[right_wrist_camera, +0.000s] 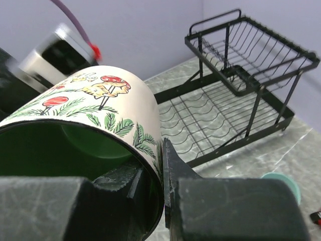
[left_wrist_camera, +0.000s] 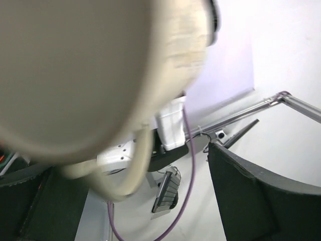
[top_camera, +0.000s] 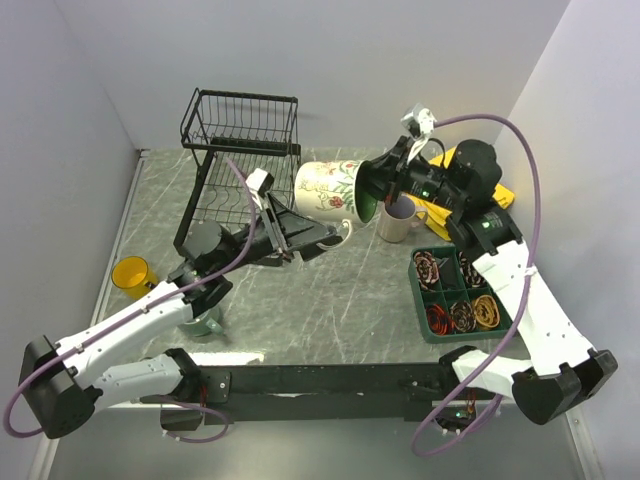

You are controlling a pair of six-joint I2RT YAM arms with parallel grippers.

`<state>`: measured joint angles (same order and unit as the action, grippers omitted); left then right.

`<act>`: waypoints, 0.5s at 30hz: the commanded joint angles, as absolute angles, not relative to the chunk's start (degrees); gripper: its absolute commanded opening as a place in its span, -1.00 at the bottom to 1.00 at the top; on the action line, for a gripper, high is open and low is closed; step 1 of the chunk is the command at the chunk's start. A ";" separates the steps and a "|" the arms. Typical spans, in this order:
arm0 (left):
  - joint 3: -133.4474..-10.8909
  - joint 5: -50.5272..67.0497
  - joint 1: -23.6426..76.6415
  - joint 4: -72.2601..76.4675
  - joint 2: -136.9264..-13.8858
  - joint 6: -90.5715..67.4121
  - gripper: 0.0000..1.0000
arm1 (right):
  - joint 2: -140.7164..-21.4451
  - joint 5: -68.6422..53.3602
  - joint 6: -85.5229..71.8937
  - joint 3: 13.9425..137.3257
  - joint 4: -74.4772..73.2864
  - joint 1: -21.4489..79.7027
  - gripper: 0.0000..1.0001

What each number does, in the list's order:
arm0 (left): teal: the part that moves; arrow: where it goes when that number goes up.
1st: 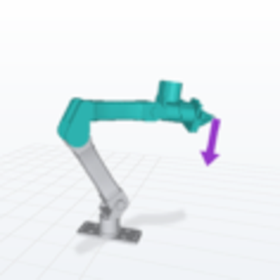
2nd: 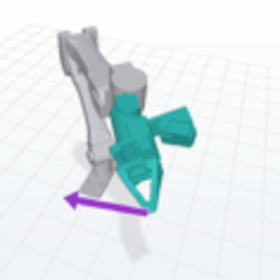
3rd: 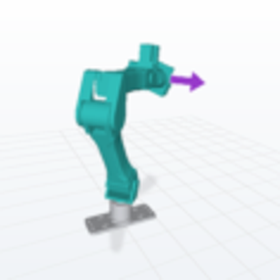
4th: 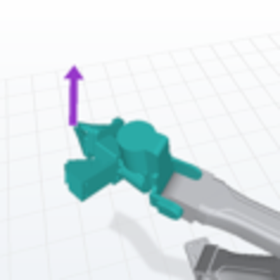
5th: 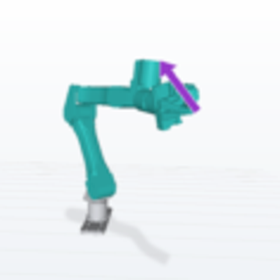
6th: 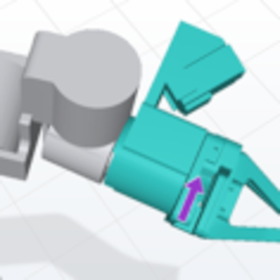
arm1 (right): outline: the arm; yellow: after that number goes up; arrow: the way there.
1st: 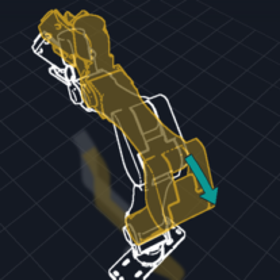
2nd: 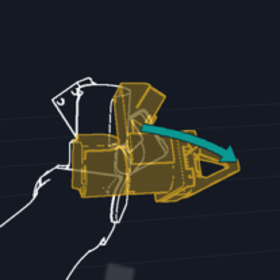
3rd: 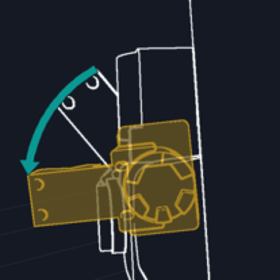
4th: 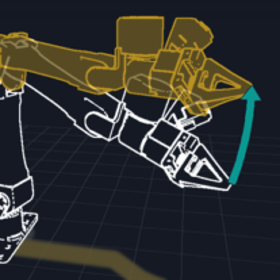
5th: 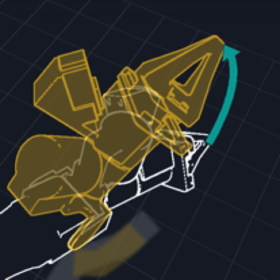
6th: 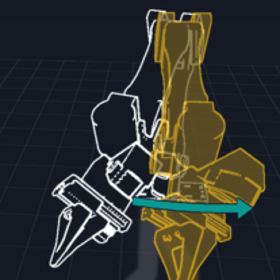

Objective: Load the cups into the dish rack

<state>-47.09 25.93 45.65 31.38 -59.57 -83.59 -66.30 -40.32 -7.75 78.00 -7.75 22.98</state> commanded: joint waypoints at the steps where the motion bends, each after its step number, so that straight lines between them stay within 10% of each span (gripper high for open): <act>1: -50.97 27.25 45.88 36.83 -58.80 -83.32 0.93 | -62.14 -40.00 -13.36 74.72 10.27 23.90 -1.00; 15: -49.48 25.40 45.88 46.41 -61.26 -88.86 0.82 | -60.73 -36.56 -6.42 69.44 21.18 29.00 -1.00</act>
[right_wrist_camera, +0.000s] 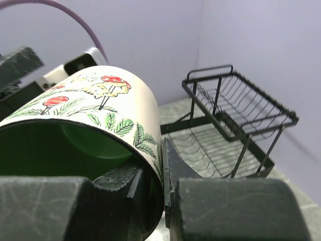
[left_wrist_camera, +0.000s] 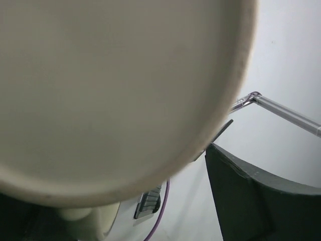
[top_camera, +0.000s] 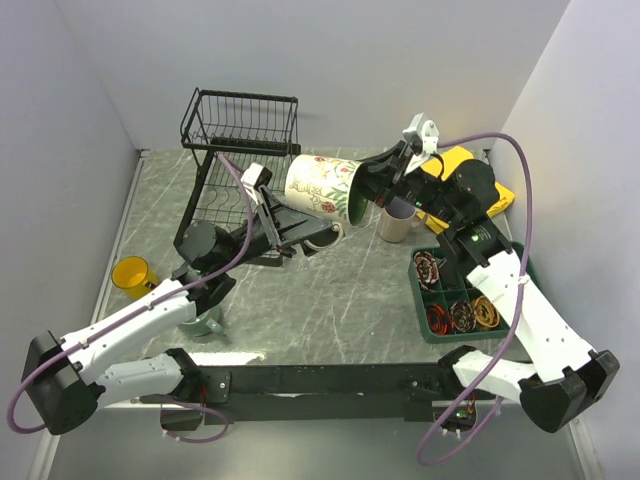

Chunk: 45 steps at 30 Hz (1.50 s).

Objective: Load the cups into the dish rack

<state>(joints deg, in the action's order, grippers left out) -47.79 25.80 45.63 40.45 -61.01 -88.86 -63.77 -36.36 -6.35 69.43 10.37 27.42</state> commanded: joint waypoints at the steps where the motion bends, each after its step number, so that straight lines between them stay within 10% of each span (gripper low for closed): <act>1: -50.09 25.49 45.79 45.80 -61.17 -88.42 0.80 | -60.73 -36.74 -6.59 69.26 21.53 29.09 -1.00; 19: -52.21 28.65 44.47 39.55 -61.17 -81.83 0.36 | -60.29 -41.39 -6.95 66.97 22.15 29.09 -1.00; 45: -53.43 28.48 43.68 47.46 -62.84 -85.08 0.35 | -60.91 -39.20 -3.78 65.04 23.64 30.94 -1.00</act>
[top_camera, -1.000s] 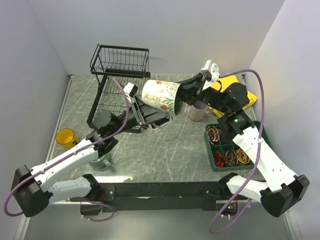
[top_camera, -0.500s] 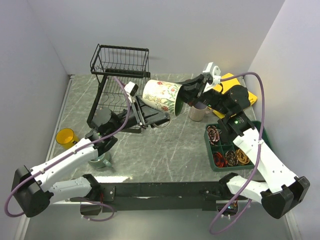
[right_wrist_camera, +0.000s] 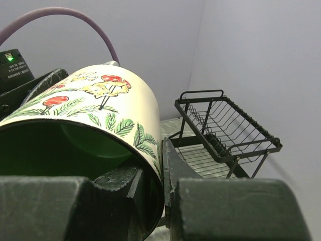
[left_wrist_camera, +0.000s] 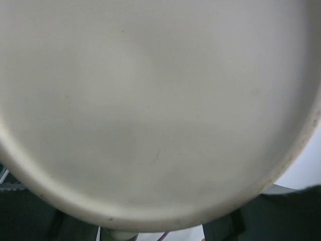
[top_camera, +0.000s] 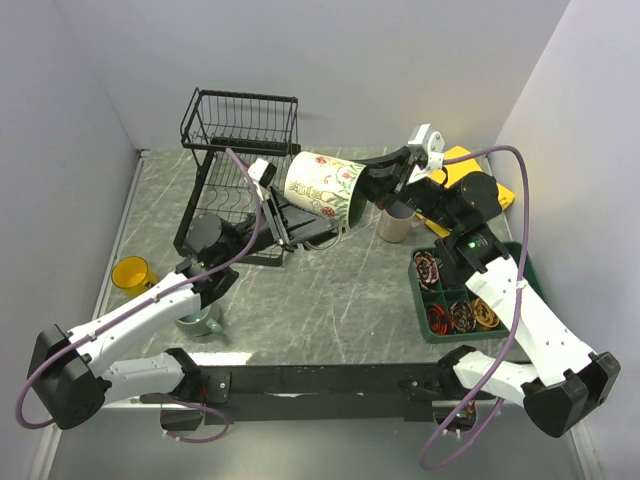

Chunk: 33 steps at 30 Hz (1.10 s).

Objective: Load the cups into the dish rack

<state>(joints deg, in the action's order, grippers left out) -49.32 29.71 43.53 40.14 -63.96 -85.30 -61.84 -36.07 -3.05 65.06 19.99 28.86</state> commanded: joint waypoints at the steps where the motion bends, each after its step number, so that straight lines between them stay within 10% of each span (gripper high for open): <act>1: -53.52 28.48 43.68 47.20 -62.75 -84.99 0.33 | -61.00 -39.20 -3.87 65.13 23.64 31.02 -1.00; 7: -53.00 29.88 43.68 49.38 -63.80 -85.34 -0.04 | -61.00 -39.55 -3.61 65.04 23.38 31.20 -1.00; 14: -53.52 32.61 43.68 51.42 -64.78 -84.12 -0.98 | -60.47 -39.81 -3.52 64.07 22.41 31.20 -0.96; 23: -52.65 30.15 43.51 43.86 -59.68 -77.08 -0.98 | -59.77 -39.46 -3.34 62.67 22.50 31.20 0.39; 33: -46.94 28.21 38.24 40.61 -53.18 -76.99 -0.98 | -56.96 -42.44 2.80 62.14 17.69 30.41 0.89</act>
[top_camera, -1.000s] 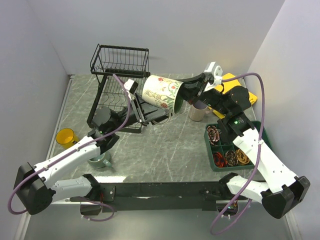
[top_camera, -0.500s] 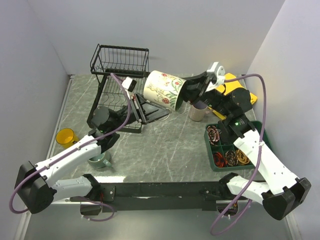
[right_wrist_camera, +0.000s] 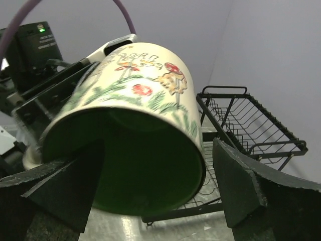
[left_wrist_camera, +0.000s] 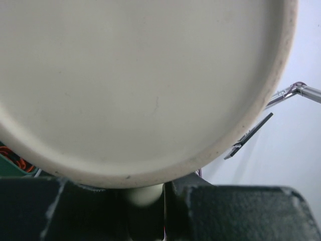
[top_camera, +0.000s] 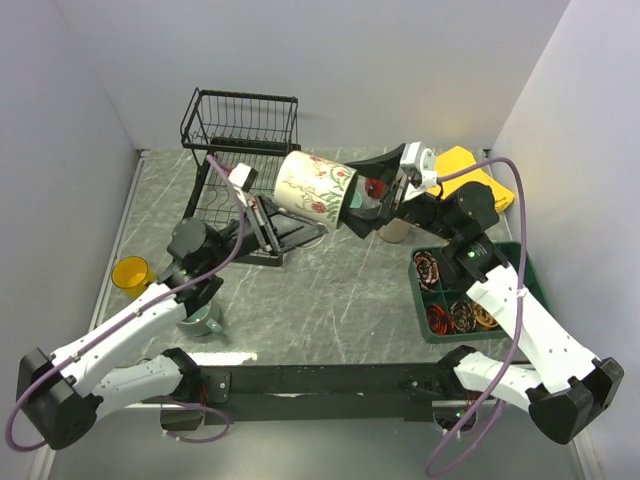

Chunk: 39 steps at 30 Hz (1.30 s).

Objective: Load the cups into the dish rack

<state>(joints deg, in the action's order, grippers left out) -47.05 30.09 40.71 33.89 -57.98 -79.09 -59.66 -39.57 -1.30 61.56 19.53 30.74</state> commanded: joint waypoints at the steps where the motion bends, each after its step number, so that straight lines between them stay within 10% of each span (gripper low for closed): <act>1: -45.80 28.39 37.62 40.61 -52.83 -77.34 -0.98 | -56.52 -42.71 3.42 62.31 16.62 30.32 0.91; 23: -42.01 3.11 27.69 3.97 -41.31 -43.08 -0.98 | -43.60 -39.03 9.49 55.38 -8.68 18.99 1.00; 39: -35.33 -10.10 21.18 18.01 -53.95 -29.54 -0.98 | -30.06 -39.02 7.31 44.48 -12.40 9.67 1.00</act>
<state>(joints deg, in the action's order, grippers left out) -33.93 -5.45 22.57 1.50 -52.10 -34.85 -31.33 -38.81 9.74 46.76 -14.57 11.40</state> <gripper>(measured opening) 0.239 0.998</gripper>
